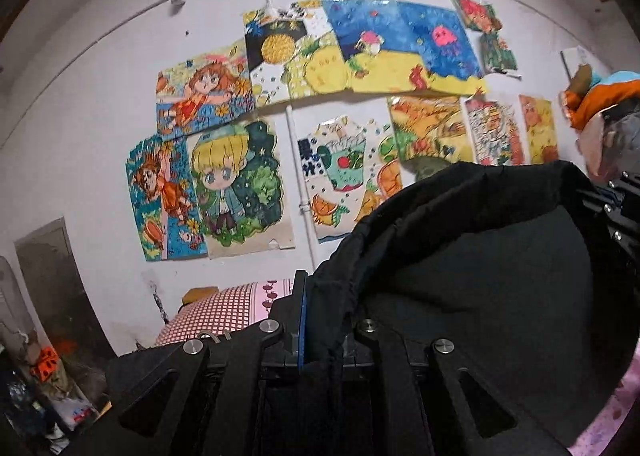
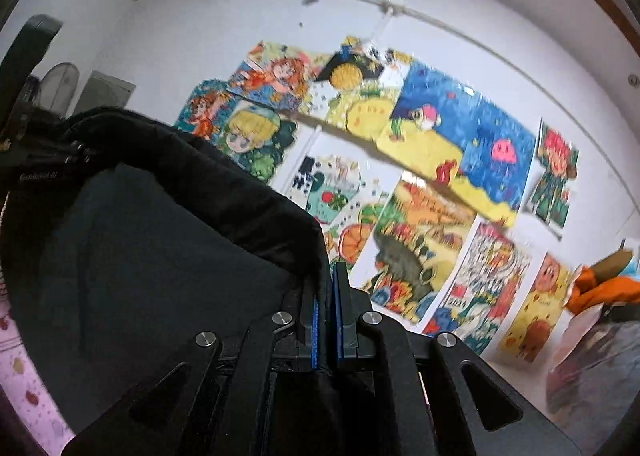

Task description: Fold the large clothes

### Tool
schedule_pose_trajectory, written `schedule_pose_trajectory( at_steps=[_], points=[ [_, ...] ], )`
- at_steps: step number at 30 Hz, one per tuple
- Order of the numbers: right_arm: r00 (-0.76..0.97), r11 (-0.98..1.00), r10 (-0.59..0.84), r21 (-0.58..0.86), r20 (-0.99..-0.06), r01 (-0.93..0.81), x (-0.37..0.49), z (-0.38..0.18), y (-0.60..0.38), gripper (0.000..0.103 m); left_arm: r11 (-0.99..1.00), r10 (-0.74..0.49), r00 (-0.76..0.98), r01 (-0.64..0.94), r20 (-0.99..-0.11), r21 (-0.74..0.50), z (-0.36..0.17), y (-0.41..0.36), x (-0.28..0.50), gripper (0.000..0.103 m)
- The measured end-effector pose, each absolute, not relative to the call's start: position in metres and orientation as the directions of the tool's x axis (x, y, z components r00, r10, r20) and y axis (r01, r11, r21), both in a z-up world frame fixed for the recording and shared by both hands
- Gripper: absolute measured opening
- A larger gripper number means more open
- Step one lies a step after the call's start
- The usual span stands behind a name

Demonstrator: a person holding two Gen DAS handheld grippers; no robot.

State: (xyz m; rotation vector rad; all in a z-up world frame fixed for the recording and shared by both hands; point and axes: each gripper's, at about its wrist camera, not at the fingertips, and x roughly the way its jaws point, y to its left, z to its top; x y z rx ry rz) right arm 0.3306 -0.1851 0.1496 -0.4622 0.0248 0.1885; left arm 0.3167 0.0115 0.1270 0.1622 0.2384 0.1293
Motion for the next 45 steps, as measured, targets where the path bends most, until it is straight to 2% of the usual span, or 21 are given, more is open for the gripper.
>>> schedule_pose_trajectory(
  at_steps=[9, 15, 22, 34, 37, 39, 41, 43, 44, 45],
  points=[
    [0.985, 0.871, 0.115, -0.463, -0.127, -0.161, 0.398, 0.117, -0.169, 0.005, 0.966, 0.223, 0.928, -0.169, -0.298, 0.197, 0.096, 0.017, 0.374, 0.010],
    [0.974, 0.870, 0.094, -0.458, -0.205, -0.180, 0.441, 0.086, -0.154, 0.005, 0.959, 0.252, 0.903, -0.186, -0.347, 0.213, 0.073, 0.020, 0.398, 0.010],
    [0.959, 0.868, 0.068, -0.457, -0.273, -0.192, 0.475, 0.058, -0.141, 0.006, 0.960, 0.261, 0.858, -0.182, -0.442, 0.212, 0.053, 0.028, 0.432, 0.013],
    [0.957, 0.863, 0.059, -0.467, -0.284, -0.192, 0.482, 0.040, -0.136, 0.007, 0.964, 0.249, 0.835, -0.167, -0.491, 0.204, 0.035, 0.030, 0.444, 0.014],
    [0.960, 0.857, 0.036, -0.485, -0.278, -0.173, 0.484, 0.037, -0.134, 0.013, 0.967, 0.243, 0.830, -0.163, -0.501, 0.197, 0.036, 0.030, 0.444, 0.015],
    [0.965, 0.858, 0.023, -0.491, -0.261, -0.153, 0.482, 0.038, -0.136, 0.022, 0.971, 0.230, 0.834, -0.159, -0.501, 0.179, 0.040, 0.031, 0.440, 0.016],
    [0.970, 0.868, 0.027, -0.477, -0.240, -0.142, 0.477, 0.043, -0.140, 0.044, 0.974, 0.220, 0.837, -0.157, -0.502, 0.166, 0.041, 0.032, 0.436, 0.017],
    [0.974, 0.882, 0.050, -0.449, -0.219, -0.146, 0.469, 0.051, -0.148, 0.058, 0.978, 0.204, 0.837, -0.147, -0.508, 0.150, 0.044, 0.033, 0.432, 0.019],
    [0.976, 0.886, 0.063, -0.439, -0.210, -0.151, 0.464, 0.055, -0.152, 0.066, 0.980, 0.193, 0.839, -0.141, -0.509, 0.140, 0.046, 0.034, 0.430, 0.022],
    [0.977, 0.887, 0.076, -0.433, -0.200, -0.158, 0.459, 0.058, -0.155, 0.069, 0.983, 0.179, 0.844, -0.131, -0.505, 0.129, 0.048, 0.034, 0.427, 0.031]
  ],
)
